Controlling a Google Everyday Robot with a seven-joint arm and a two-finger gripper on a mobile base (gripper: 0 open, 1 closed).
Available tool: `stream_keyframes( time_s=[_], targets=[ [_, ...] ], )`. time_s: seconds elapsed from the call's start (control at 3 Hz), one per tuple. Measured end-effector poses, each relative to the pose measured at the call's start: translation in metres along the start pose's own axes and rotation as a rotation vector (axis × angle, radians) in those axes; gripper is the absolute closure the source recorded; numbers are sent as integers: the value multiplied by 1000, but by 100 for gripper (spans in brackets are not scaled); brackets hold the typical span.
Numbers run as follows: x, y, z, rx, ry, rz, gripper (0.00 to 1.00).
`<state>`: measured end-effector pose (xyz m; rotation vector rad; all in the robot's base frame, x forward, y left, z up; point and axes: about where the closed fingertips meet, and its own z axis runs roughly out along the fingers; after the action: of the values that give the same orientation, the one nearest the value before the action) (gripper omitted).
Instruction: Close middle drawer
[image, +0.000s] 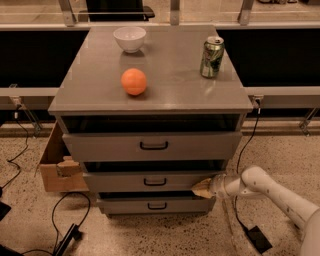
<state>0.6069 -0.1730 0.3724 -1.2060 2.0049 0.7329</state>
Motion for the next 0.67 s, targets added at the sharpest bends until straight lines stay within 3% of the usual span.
stream_keyframes(
  time_s=[0.33,0.67],
  targets=[
    [3,31,16,-90,12,-9,100],
    [6,86,17,-206,56,-28,100]
  ],
)
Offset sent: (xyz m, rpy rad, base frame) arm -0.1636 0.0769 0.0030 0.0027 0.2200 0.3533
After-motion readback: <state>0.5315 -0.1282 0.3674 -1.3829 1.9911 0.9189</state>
